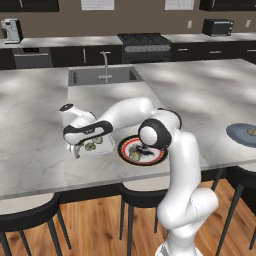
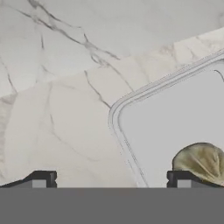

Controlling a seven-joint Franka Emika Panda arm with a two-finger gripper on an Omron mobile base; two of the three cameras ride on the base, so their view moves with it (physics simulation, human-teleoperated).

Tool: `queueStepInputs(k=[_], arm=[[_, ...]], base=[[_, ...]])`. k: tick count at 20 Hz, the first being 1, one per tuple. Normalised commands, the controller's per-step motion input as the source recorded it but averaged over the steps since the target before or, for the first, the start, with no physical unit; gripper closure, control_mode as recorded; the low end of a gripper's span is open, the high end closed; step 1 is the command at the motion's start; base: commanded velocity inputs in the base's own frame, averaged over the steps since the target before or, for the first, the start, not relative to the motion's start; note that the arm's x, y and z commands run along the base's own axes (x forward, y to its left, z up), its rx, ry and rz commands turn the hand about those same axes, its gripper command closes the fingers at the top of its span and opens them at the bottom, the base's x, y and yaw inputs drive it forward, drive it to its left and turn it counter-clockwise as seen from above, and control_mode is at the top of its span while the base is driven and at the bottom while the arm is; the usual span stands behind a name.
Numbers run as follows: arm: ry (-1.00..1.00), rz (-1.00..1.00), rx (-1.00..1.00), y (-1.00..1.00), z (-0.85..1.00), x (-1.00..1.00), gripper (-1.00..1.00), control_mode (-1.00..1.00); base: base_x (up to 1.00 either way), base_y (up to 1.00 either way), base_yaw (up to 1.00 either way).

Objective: Place two dumplings into each of the tupperware containers and then place the containers in the fridge.

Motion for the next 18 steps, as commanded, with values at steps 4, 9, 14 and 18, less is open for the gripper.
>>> queueStepInputs(k=[4, 9, 14, 18], arm=[[0.09, 0.0, -0.11, 0.0, -0.68, 0.02, -1.0, -1.0], [0.02, 0.01, -0.07, 0.05, -0.34, 0.1, -1.0, -1.0], [0.0, 0.08, 0.0, 0.02, -0.31, 0.39, -1.0, -1.0], [0.03, 0.11, 0.0, 0.0, -0.58, 0.24, -1.0, -1.0]], base=[[0.0, 0.0, 0.0], [0.0, 0.0, 0.0], [0.0, 0.0, 0.0], [0.0, 0.0, 0.0]])
